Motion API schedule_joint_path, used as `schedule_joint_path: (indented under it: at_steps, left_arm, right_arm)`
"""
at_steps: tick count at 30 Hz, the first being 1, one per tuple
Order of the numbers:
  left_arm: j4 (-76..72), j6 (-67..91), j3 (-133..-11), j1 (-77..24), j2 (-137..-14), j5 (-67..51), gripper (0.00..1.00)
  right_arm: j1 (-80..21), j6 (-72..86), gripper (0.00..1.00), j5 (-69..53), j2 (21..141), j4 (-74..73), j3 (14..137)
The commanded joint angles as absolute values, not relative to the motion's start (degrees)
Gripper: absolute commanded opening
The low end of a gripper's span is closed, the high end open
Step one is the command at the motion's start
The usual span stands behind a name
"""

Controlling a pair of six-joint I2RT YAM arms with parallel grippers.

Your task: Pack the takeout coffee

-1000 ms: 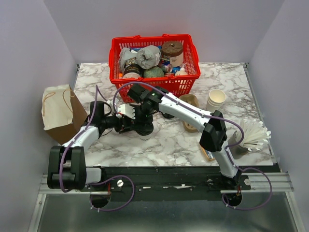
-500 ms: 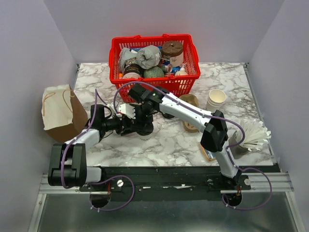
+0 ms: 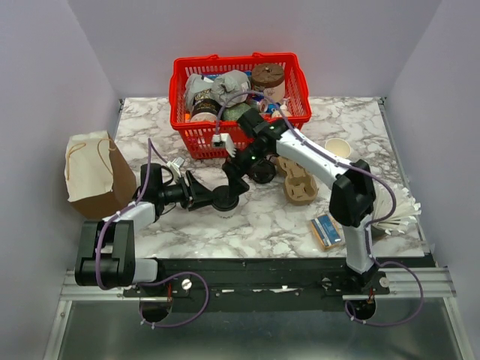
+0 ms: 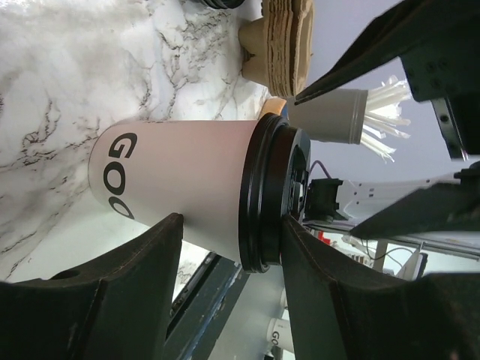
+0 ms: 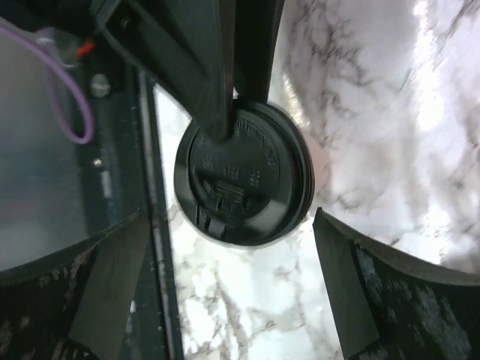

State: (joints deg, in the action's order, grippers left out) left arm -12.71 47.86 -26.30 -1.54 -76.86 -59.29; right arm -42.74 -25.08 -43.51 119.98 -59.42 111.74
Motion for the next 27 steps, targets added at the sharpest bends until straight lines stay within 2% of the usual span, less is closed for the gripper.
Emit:
schedule_joint_path:
  at_steps: [1,5,12,27]
  left_arm:
    - [-17.48,48.77,-23.03,-1.41,-76.91,-60.29,0.62]
    - [-20.74,50.45,-22.59,-1.49,-77.6,-61.08,0.62]
    - [-21.71,51.32,-22.76,-1.49,-80.5,-61.26,0.62]
    - [-24.87,53.0,-21.18,-1.58,-83.32,-60.73,0.62]
  right_arm:
    - [-38.59,-9.08,1.0,-63.78,110.94,-41.43,96.88]
    - [-37.79,-0.1,0.99,-67.06,109.78,-31.39,88.08]
    - [-37.18,15.27,0.95,-63.37,109.33,-16.73,78.93]
    - [-36.91,21.54,0.86,-58.63,112.76,-8.18,72.34]
